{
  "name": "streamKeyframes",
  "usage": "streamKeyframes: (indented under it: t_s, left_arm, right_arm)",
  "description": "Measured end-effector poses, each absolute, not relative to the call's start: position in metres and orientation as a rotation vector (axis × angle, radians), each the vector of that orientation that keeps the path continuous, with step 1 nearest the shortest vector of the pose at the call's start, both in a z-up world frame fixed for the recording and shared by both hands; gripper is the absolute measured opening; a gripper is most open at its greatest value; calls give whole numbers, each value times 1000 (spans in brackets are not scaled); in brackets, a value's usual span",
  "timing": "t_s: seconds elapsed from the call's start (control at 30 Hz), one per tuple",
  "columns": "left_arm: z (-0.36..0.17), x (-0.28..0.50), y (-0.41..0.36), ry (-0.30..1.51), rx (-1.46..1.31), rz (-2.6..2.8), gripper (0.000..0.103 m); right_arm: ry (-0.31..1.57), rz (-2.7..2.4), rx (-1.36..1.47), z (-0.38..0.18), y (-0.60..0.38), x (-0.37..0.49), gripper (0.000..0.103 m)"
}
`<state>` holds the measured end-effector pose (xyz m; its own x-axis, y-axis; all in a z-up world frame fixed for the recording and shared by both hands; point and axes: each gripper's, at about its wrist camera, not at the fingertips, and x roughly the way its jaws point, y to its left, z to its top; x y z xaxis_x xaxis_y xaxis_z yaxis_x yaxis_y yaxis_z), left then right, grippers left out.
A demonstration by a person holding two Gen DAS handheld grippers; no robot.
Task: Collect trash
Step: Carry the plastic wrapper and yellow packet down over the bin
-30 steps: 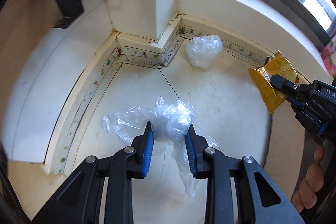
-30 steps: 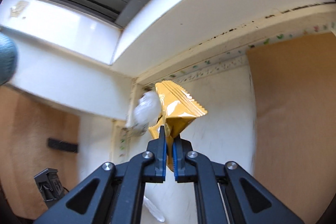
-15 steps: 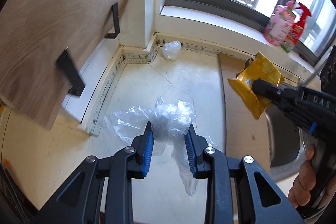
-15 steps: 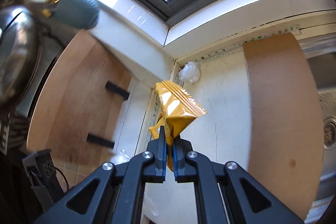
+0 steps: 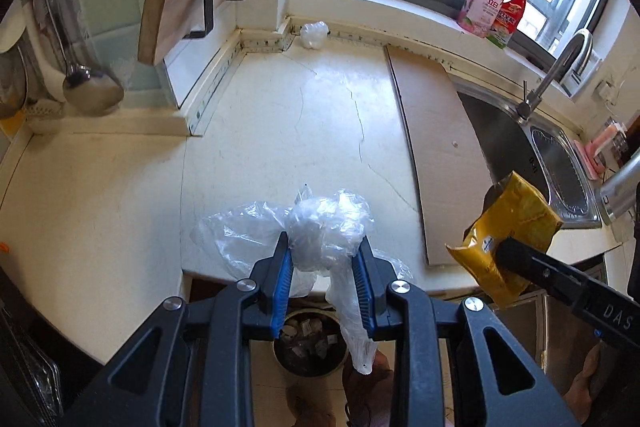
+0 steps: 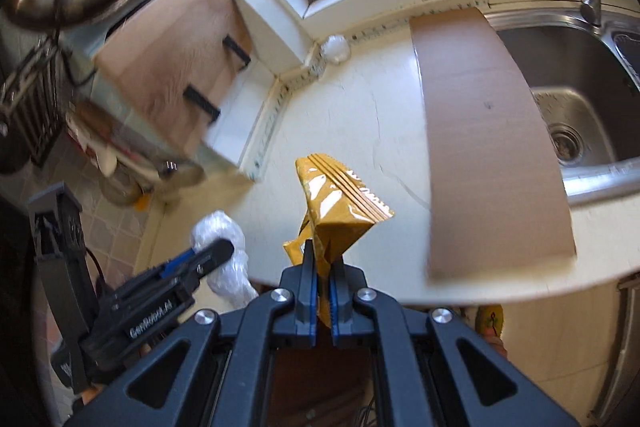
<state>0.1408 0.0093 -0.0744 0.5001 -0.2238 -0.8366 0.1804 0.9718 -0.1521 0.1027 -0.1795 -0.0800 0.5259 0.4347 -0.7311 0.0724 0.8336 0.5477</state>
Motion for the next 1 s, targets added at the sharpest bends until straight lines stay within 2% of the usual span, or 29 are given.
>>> streamKeyframes:
  t_s: [0.2, 0.6, 1.0]
  left_arm:
    - [-104, 93, 6, 1057, -39, -264, 27]
    - [-136, 27, 4, 1071, -51, -235, 27]
    - [-220, -7, 26, 1218, -95, -146, 28]
  right_arm:
    - [1073, 275, 406, -89, -157, 47, 5]
    - [1214, 378, 224, -121, -143, 16, 5]
    - [1392, 426, 173, -210, -125, 7, 5]
